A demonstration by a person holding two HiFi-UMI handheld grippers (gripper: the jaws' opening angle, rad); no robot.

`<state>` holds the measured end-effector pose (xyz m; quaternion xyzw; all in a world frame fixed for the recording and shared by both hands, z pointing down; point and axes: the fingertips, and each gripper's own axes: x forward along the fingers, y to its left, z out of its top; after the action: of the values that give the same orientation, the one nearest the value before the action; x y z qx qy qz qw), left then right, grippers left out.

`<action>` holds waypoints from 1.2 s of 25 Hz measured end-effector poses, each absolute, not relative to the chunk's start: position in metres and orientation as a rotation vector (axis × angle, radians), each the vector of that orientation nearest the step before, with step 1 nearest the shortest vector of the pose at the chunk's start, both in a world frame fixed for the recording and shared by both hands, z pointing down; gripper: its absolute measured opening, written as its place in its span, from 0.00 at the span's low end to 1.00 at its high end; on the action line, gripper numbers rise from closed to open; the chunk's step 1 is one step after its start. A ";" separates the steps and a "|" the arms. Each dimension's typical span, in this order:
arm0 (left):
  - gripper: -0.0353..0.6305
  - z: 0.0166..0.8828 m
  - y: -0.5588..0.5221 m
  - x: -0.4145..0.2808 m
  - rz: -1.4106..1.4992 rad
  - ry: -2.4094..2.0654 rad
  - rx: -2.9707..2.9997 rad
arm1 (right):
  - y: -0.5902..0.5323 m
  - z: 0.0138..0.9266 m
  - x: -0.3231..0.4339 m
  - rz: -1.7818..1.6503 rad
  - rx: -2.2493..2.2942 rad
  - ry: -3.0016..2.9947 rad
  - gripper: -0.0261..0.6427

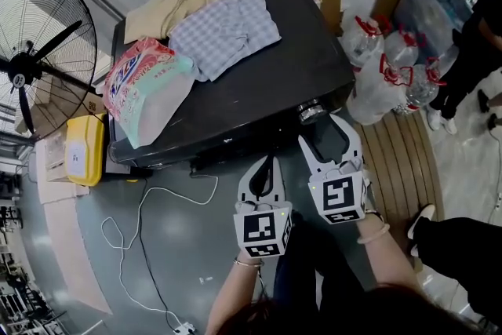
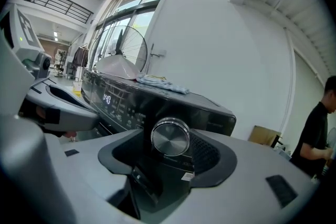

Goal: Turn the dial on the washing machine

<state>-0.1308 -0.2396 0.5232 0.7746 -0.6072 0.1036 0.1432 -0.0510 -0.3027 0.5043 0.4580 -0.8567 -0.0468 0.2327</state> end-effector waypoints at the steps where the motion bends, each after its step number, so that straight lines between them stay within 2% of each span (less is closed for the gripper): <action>1: 0.07 0.525 -0.241 -0.130 0.305 -1.748 2.236 | -0.305 0.505 -0.050 -0.131 1.263 -2.347 0.46; 8: 0.07 0.529 -0.252 -0.128 0.316 -1.729 2.258 | -0.317 0.514 -0.054 -0.154 1.279 -2.324 0.49; 18: 0.07 0.535 -0.259 -0.128 0.314 -1.723 2.261 | -0.326 0.517 -0.049 -0.134 1.365 -2.289 0.47; 30: 0.07 0.537 -0.256 -0.116 0.289 -1.707 2.271 | -0.328 0.518 -0.046 0.213 1.474 -2.408 0.47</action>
<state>-0.1160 -0.2555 0.5366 0.7871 -0.5917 0.1000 0.1424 -0.0455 -0.3278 0.5175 0.5143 -0.8403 0.0743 0.1543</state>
